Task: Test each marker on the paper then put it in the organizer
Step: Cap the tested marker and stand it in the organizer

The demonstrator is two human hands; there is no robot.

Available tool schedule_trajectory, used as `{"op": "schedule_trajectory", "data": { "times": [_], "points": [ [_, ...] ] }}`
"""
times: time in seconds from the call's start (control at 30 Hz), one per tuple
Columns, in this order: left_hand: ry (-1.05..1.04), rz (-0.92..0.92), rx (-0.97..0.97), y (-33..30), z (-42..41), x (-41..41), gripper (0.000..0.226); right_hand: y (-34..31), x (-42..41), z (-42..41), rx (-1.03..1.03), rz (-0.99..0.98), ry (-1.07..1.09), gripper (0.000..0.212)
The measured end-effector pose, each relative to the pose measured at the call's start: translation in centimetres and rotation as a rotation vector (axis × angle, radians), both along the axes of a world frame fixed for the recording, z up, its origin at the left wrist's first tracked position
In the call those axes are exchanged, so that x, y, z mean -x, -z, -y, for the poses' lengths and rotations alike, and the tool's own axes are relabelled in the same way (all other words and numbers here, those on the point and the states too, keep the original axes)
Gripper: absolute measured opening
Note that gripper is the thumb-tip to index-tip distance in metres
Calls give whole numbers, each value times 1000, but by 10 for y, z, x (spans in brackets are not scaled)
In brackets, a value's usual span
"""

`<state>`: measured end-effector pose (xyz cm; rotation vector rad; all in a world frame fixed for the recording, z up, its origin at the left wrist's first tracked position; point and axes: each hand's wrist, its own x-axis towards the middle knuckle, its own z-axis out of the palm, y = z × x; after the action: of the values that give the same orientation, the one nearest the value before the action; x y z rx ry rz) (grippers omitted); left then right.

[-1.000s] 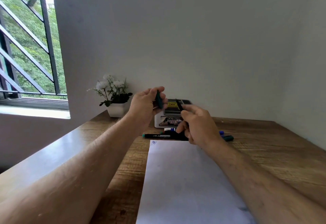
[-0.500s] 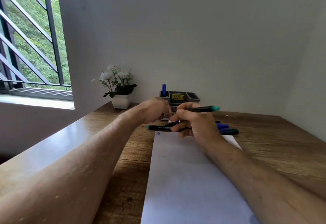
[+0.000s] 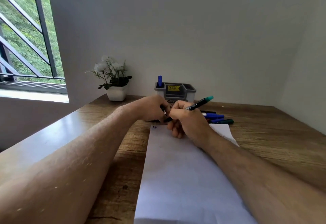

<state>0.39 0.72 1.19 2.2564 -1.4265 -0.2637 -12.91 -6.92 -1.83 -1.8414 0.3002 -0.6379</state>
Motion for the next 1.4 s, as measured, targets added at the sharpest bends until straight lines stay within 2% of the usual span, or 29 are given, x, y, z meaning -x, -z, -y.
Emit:
{"op": "schedule_trajectory", "data": {
  "times": [0.13, 0.23, 0.47, 0.67, 0.97, 1.4],
  "points": [
    [8, -37, 5, -1, -1, -2, 17, 1, -5, 2, 94, -48, 106, 24],
    [17, 17, -34, 1, 1, -1, 22, 3, -10, 1, 175, -67, 166, 24],
    [28, 83, -59, 1, 1, 1, 28, 2, -11, -3, 301, -116, 174, 22],
    [21, 13, -8, -2, -3, -2, 25, 2, -12, -4, 332, -145, 166, 19],
    [27, 56, -45, 0, 0, -3, 30, 0, -15, -4, 374, -168, 166, 16],
    [20, 117, -64, 0, 2, -2, 25, -1, -15, -5, 368, -177, 165, 17]
  ]
}}
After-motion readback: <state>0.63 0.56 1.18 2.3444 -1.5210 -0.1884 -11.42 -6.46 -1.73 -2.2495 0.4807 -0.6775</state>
